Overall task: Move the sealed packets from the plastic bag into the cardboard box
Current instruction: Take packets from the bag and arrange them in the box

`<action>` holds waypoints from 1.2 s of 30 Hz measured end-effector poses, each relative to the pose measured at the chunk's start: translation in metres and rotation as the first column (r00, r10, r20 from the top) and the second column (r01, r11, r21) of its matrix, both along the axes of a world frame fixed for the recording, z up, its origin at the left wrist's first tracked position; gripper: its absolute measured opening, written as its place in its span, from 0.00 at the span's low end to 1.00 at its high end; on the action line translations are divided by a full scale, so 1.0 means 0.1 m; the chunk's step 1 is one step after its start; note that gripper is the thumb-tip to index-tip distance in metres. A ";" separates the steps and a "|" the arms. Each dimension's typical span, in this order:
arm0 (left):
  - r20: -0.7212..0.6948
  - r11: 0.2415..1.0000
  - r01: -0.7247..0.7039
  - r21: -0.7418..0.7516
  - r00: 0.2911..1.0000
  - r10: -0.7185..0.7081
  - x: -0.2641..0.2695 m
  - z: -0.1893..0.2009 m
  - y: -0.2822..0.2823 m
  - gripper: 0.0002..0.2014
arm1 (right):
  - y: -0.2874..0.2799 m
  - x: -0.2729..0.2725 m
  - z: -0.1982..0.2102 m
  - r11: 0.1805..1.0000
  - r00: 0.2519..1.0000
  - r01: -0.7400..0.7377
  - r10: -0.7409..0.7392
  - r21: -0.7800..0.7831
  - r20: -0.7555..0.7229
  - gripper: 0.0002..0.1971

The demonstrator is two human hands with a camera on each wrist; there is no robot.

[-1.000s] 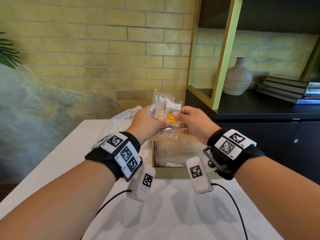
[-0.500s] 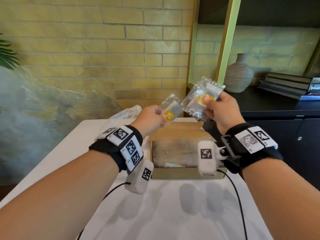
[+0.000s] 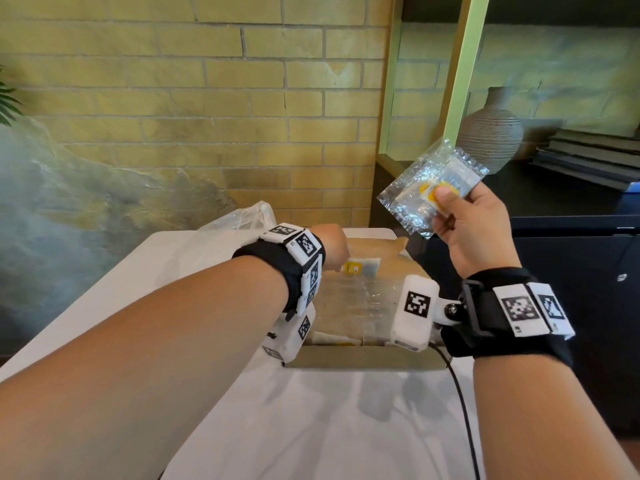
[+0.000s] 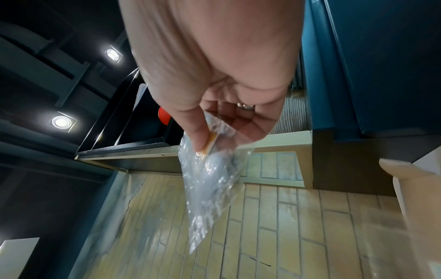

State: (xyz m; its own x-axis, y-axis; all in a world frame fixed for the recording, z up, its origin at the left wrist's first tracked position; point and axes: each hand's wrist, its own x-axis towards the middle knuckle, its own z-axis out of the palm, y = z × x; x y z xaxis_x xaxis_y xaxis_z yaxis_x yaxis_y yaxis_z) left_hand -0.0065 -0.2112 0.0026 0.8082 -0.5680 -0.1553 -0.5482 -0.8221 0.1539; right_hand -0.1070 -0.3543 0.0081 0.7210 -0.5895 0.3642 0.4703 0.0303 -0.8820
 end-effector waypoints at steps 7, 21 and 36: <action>-0.050 0.999 0.045 0.011 0.998 -0.045 -0.05 0.02 0.07 0.16 | 0.01 0.04 -0.01 1.000 1.000 -0.019 0.019 -0.017 -0.003 0.11; -0.174 0.953 0.205 0.221 0.970 -0.168 -0.40 0.03 0.07 0.29 | 0.06 0.06 -0.03 0.997 0.998 -0.040 0.037 -0.065 -0.042 0.13; 0.063 0.999 -0.013 0.038 0.998 0.010 -0.02 -0.08 0.16 0.14 | 0.07 0.01 0.01 0.992 0.996 -0.067 0.060 -0.107 -0.061 0.14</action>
State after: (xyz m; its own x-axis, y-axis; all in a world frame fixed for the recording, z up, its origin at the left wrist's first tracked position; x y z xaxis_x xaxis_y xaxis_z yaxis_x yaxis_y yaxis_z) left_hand -0.0087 -0.1954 -0.0051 0.8236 -0.5531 -0.1256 -0.5461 -0.8331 0.0878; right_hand -0.1056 -0.3473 0.0090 0.7775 -0.5010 0.3801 0.4185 -0.0389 -0.9074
